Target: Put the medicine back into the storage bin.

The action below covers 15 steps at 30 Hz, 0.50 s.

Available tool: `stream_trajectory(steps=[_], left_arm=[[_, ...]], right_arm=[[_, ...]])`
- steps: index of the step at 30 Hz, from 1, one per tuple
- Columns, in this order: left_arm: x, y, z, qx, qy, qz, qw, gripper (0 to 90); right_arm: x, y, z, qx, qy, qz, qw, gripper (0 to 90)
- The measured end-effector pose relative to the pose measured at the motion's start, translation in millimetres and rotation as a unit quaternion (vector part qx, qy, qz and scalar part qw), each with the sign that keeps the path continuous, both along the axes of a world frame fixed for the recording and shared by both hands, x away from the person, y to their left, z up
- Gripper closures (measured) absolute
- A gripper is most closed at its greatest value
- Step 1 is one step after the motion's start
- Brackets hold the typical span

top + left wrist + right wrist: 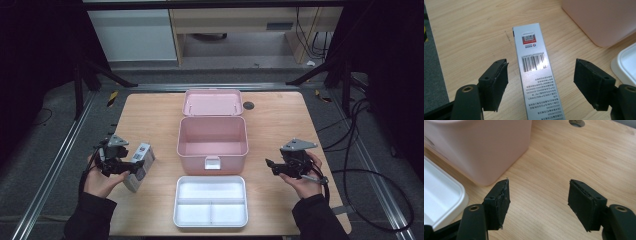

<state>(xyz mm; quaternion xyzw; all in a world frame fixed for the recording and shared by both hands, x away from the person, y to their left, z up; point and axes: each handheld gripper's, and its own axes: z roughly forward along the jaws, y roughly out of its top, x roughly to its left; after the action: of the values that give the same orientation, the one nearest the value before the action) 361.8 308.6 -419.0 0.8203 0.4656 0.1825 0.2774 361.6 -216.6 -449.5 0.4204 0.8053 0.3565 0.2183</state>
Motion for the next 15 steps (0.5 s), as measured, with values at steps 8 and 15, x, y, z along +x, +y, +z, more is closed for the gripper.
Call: stream_trajectory(steps=[8, 15], left_arm=[[8.1, 0.9, -17.9, 0.016, 0.026, 0.004, 0.9995, 28.5], [12.4, 1.0, -27.3, 0.028, 0.047, 0.004, 0.9985, 33.4]], right_arm=[[0.7, 0.8, -5.8, -0.010, 0.005, -0.001, 0.9999, 33.6], [1.3, 1.0, -7.9, -0.013, 0.012, 0.000, 0.9998, 33.3]])
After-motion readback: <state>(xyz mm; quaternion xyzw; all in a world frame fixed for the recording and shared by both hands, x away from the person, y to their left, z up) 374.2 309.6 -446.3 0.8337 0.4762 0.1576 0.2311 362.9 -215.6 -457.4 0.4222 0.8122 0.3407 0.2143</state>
